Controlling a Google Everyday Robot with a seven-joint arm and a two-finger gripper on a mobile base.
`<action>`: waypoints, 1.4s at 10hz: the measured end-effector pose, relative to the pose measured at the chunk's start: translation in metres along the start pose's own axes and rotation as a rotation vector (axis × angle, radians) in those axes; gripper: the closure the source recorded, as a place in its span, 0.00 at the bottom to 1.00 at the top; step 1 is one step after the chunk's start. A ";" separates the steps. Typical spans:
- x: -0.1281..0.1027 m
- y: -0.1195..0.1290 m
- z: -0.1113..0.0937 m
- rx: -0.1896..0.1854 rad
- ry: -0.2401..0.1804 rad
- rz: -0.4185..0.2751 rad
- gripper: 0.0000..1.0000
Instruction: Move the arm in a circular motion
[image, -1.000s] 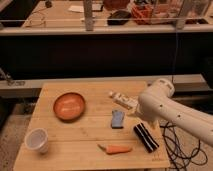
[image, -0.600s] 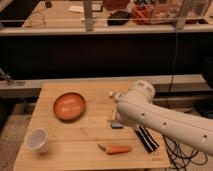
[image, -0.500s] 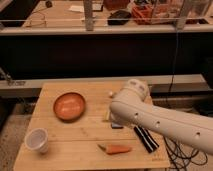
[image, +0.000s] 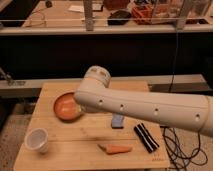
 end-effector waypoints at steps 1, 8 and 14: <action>0.024 -0.010 0.006 0.012 0.001 -0.009 0.20; 0.182 0.002 0.071 0.091 -0.055 0.106 0.20; 0.197 0.158 0.155 0.053 -0.149 0.391 0.20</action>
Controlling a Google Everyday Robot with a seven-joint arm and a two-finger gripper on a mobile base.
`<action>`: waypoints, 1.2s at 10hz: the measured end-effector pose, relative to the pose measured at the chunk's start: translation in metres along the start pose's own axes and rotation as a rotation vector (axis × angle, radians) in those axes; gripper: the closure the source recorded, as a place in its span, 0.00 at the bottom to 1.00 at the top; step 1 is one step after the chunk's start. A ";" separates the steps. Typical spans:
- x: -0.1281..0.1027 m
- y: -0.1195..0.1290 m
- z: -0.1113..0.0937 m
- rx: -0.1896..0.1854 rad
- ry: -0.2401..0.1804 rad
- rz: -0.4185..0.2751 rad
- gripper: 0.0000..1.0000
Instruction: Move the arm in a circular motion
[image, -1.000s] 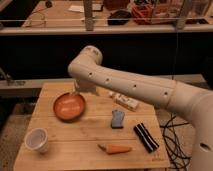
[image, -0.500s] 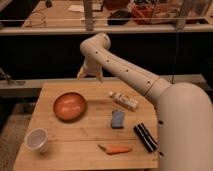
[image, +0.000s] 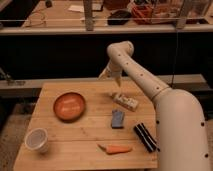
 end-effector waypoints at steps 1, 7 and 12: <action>0.001 0.027 0.006 -0.012 -0.005 0.040 0.20; -0.087 0.148 -0.005 -0.103 0.004 0.126 0.20; -0.213 0.159 -0.058 -0.183 0.031 0.057 0.20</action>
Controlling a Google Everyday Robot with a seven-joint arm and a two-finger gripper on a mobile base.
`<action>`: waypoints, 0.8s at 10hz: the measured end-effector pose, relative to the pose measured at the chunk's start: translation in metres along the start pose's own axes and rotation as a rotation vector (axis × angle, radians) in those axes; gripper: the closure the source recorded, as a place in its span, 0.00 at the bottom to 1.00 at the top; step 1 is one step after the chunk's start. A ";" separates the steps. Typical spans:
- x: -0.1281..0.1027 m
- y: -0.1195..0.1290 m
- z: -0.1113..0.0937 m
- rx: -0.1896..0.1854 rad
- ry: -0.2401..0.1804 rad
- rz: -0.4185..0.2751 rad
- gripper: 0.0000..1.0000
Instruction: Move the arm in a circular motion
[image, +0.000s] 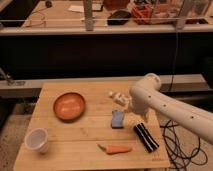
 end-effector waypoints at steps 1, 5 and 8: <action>-0.021 -0.002 -0.011 -0.011 0.000 -0.019 0.20; -0.089 -0.033 -0.040 -0.026 0.004 -0.135 0.20; -0.103 -0.103 -0.057 0.019 0.053 -0.286 0.20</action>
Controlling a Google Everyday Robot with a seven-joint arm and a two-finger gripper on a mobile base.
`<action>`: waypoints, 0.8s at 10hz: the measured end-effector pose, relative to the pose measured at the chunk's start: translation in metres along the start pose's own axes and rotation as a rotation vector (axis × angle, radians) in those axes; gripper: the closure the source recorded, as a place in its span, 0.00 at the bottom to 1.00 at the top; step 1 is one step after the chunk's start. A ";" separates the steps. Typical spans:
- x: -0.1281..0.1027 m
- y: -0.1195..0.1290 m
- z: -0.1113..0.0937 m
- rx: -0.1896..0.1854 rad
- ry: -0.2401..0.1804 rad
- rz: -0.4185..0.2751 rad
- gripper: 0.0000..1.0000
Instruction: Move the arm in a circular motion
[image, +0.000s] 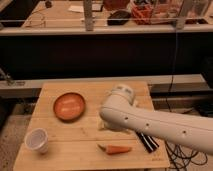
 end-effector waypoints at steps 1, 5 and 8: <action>0.012 -0.026 -0.006 0.013 0.023 -0.037 0.20; 0.105 -0.116 -0.023 0.114 0.110 -0.110 0.20; 0.170 -0.130 -0.029 0.187 0.147 -0.091 0.20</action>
